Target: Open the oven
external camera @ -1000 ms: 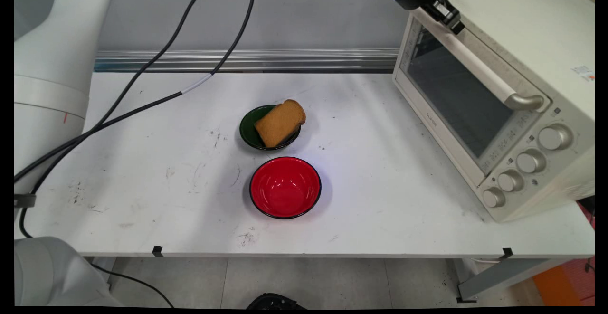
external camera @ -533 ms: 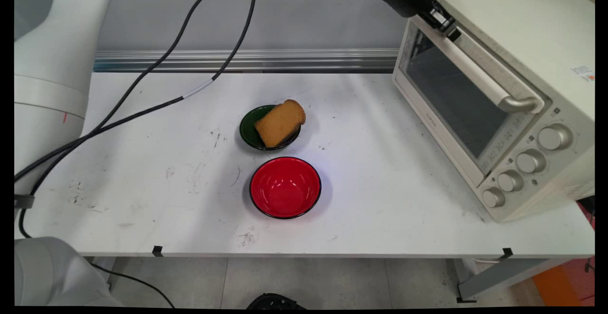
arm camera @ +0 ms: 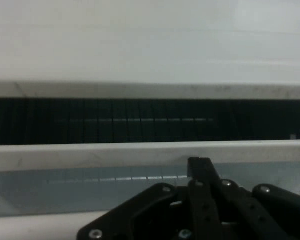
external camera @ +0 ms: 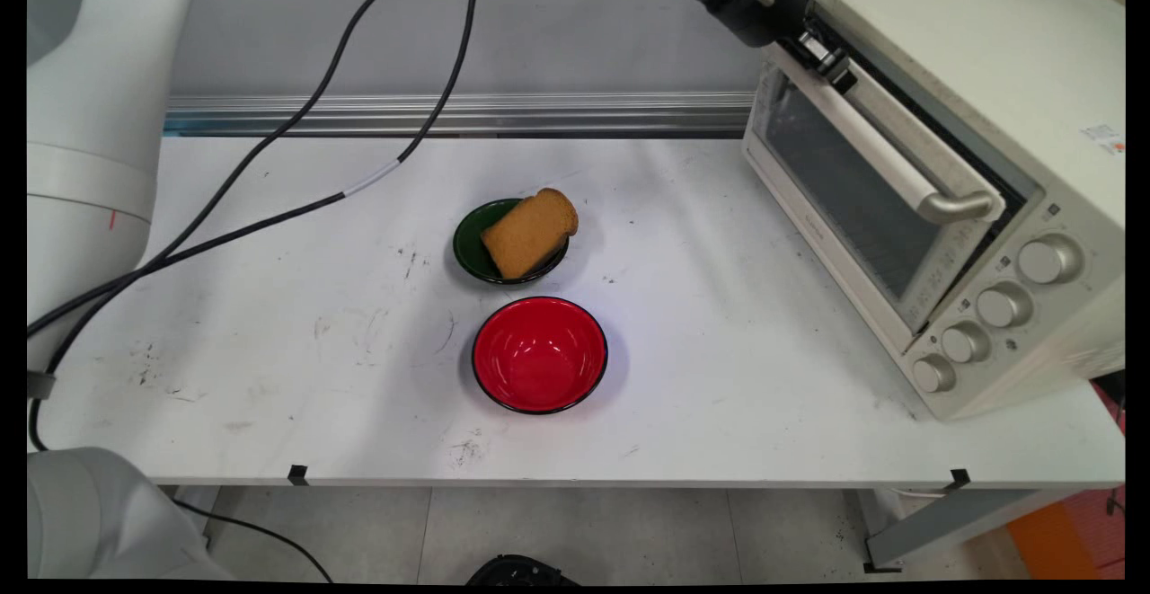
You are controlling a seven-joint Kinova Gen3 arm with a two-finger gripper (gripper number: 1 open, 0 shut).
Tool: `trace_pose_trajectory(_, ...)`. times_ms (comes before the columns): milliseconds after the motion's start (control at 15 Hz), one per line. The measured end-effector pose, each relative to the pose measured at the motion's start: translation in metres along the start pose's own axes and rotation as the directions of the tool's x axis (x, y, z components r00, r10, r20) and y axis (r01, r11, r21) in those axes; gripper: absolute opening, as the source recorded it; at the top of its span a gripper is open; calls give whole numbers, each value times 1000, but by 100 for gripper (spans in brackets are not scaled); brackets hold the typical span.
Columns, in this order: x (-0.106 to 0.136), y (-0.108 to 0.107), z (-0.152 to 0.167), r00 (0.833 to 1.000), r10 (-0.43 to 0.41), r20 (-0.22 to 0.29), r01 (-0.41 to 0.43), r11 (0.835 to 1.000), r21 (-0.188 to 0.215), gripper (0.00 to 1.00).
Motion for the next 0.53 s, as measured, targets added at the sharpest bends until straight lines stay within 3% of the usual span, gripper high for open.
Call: trace_pose_trajectory(533,-24,3,-12,999,-6,43,6,1000,-5,0)
